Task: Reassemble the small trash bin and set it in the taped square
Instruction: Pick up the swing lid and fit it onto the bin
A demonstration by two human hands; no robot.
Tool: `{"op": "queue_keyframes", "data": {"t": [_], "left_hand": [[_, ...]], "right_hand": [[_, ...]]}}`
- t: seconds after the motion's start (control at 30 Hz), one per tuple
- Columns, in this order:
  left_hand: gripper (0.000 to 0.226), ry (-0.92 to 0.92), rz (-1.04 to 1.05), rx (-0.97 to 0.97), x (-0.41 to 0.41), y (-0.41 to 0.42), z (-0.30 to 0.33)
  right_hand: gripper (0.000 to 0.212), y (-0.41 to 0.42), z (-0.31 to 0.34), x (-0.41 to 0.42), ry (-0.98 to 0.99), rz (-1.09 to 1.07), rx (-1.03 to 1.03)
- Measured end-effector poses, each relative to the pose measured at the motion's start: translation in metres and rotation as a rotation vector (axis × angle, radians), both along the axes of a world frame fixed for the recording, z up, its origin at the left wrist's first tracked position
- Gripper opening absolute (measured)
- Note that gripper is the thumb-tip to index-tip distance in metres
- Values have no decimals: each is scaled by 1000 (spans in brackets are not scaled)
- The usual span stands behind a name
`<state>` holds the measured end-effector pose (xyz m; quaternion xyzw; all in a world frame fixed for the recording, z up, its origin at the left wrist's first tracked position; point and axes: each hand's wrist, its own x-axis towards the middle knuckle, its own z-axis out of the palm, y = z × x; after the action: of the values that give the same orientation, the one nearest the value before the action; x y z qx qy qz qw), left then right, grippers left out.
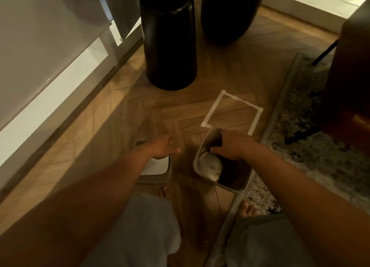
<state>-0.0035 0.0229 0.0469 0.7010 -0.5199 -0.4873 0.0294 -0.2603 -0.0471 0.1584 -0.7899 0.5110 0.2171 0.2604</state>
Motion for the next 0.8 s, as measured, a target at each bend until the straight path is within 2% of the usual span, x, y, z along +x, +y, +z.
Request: {"op": "queue_keyframes", "data": {"t": [0.07,0.17,0.23,0.37,0.5,0.63,0.8], "left_hand": [[81,-47,53,16,21,13,-5],[73,-84,135,0,49,34,-15],[68,-67,208,11,68,49,-24],[69,-37,332,73,100,79,-43],[60,-43,326,93,119,102,-67],[61,-147,292,125,129,122,-89],[48,-100,350,87,132,136,-110]], "right_hand": [[45,0,0,22,-140,89,9],[62,2,-7,56,-311,55,94],[63,5,-18,77,-379,36,145],[58,11,-55,115,-410,-42,241],[52,21,-98,144,-390,-133,334],[53,42,-137,165,-311,-91,421],[50,66,-171,187,-246,-52,476]]}}
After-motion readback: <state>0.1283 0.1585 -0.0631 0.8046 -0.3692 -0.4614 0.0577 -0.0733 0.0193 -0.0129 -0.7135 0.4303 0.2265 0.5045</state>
